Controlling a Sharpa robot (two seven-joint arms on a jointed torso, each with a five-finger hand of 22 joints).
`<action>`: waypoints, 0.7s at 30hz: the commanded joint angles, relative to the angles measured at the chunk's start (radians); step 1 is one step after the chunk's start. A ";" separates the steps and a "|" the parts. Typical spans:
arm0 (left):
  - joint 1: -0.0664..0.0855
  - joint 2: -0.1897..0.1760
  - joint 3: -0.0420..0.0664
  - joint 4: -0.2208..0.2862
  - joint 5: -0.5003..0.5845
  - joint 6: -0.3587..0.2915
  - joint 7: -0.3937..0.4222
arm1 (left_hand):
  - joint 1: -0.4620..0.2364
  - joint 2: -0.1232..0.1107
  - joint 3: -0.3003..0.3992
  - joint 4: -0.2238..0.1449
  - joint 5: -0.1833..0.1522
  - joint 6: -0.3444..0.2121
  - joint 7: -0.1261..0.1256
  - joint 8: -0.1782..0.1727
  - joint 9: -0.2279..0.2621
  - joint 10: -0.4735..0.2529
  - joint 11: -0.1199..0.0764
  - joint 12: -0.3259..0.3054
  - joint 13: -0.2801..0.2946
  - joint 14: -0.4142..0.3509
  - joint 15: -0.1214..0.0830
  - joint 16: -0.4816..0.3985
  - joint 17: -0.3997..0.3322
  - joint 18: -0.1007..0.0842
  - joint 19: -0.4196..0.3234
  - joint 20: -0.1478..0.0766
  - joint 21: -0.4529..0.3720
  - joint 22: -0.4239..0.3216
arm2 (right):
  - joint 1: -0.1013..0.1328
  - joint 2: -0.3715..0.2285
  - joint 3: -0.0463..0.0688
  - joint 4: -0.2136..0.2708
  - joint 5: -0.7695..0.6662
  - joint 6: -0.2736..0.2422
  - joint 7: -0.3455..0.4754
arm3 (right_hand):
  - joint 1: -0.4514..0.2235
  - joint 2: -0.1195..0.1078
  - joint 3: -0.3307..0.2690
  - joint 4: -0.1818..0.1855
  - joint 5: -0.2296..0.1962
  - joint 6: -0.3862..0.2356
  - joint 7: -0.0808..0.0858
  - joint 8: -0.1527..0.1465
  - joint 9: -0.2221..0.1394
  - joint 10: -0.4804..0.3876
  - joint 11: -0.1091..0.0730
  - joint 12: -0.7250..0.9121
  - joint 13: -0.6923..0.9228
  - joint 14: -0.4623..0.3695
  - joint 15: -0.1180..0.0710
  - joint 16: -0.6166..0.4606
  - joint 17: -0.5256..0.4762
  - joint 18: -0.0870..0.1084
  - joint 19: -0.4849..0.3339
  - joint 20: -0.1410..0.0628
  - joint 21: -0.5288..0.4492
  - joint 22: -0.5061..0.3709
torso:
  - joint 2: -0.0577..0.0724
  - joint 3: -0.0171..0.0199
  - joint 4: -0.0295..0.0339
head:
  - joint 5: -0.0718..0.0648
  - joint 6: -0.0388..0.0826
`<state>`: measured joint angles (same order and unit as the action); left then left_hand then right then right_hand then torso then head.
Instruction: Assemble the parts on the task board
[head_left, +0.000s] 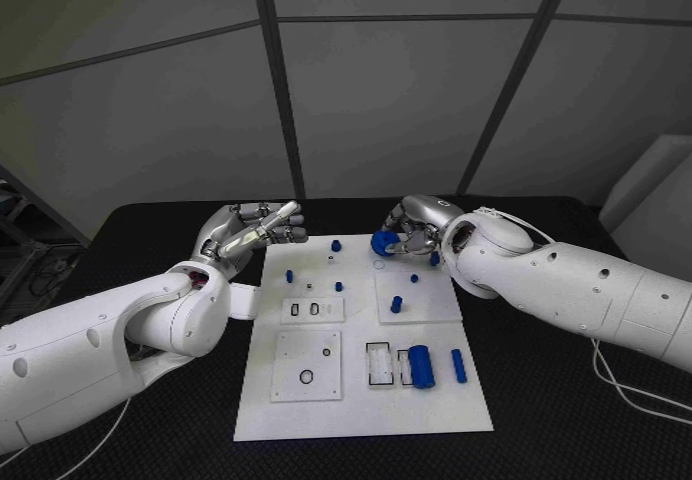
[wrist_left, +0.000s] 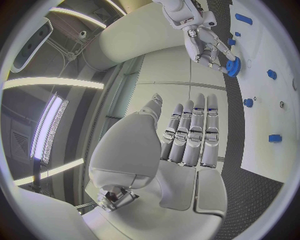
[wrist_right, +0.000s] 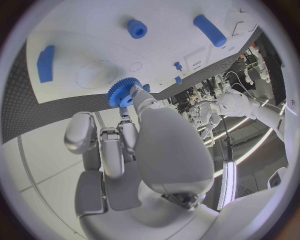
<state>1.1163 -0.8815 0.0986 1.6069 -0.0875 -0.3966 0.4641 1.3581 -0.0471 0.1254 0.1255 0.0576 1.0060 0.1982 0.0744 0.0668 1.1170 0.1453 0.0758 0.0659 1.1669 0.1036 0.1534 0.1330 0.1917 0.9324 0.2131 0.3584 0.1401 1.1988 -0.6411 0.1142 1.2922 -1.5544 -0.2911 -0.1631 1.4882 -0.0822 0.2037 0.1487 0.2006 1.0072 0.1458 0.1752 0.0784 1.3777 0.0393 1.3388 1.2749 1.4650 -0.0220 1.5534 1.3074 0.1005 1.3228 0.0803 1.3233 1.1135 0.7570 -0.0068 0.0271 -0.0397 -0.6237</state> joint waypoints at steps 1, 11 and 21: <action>0.001 0.001 0.001 0.001 -0.007 0.013 0.004 | -0.009 0.003 -0.003 -0.006 -0.006 0.006 0.002 -0.004 -0.001 0.007 0.002 -0.005 0.000 -0.003 -0.002 -0.007 0.001 -0.009 -0.005 0.001 -0.005 -0.001 | 0.002 0.013 0.001 0.020 -0.055 -0.070 0.021 | -0.016 -0.004 0.009 0.001 0.007 0.041 -0.022 0.014 0.009 -0.003 0.000 -0.002 0.000 0.100 -0.008 0.006 0.236 -0.009 0.007 -0.001 0.006 0.001 | 0.000 -0.0006 0.0019 | 0.002 0.000; 0.001 0.007 0.001 -0.001 -0.007 0.015 0.003 | -0.009 0.003 -0.003 -0.006 -0.006 0.006 0.002 -0.005 -0.001 0.006 0.002 -0.006 0.000 -0.003 -0.002 -0.008 0.001 -0.009 -0.005 0.001 -0.005 -0.001 | 0.002 0.120 0.000 -0.007 -0.069 -0.065 0.017 | -0.019 -0.006 0.012 0.000 0.008 0.039 -0.021 0.012 0.008 -0.004 0.001 -0.004 -0.001 0.100 -0.007 0.007 0.238 -0.009 0.007 -0.001 0.006 0.001 | 0.000 -0.0011 0.0021 | 0.005 0.002; 0.002 0.008 0.001 -0.005 -0.007 0.019 0.001 | -0.009 0.003 -0.003 -0.006 -0.006 0.006 0.002 -0.005 -0.001 0.006 0.002 -0.006 0.000 -0.003 -0.002 -0.008 0.001 -0.009 -0.005 0.001 -0.005 -0.001 | 0.002 0.189 -0.001 -0.058 -0.081 -0.036 0.014 | -0.023 -0.008 0.016 0.000 0.005 0.035 -0.019 0.008 0.006 -0.008 0.003 -0.008 -0.006 0.100 -0.006 0.007 0.239 -0.009 0.006 -0.001 0.005 0.000 | 0.001 -0.0004 0.0021 | 0.009 -0.001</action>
<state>1.1161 -0.8742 0.0986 1.6014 -0.0876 -0.3926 0.4621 1.3581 -0.0471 0.1254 0.1255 0.0576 1.0060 0.1982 0.0745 0.0668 1.1170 0.1453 0.0761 0.0659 1.1669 0.1035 0.1473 0.1328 0.1916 0.9324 0.2130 0.3584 0.1403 1.1990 -0.4550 0.1130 1.2377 -1.6164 -0.3340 -0.1533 1.4705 -0.0921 0.2122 0.1490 0.2053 1.0073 0.1457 0.1759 0.0784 1.3753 0.0416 1.3338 1.2695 1.4651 -0.0218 1.5570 1.3073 0.1007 1.3226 0.0803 1.3233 1.1133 0.7572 -0.0079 0.0288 -0.0315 -0.6234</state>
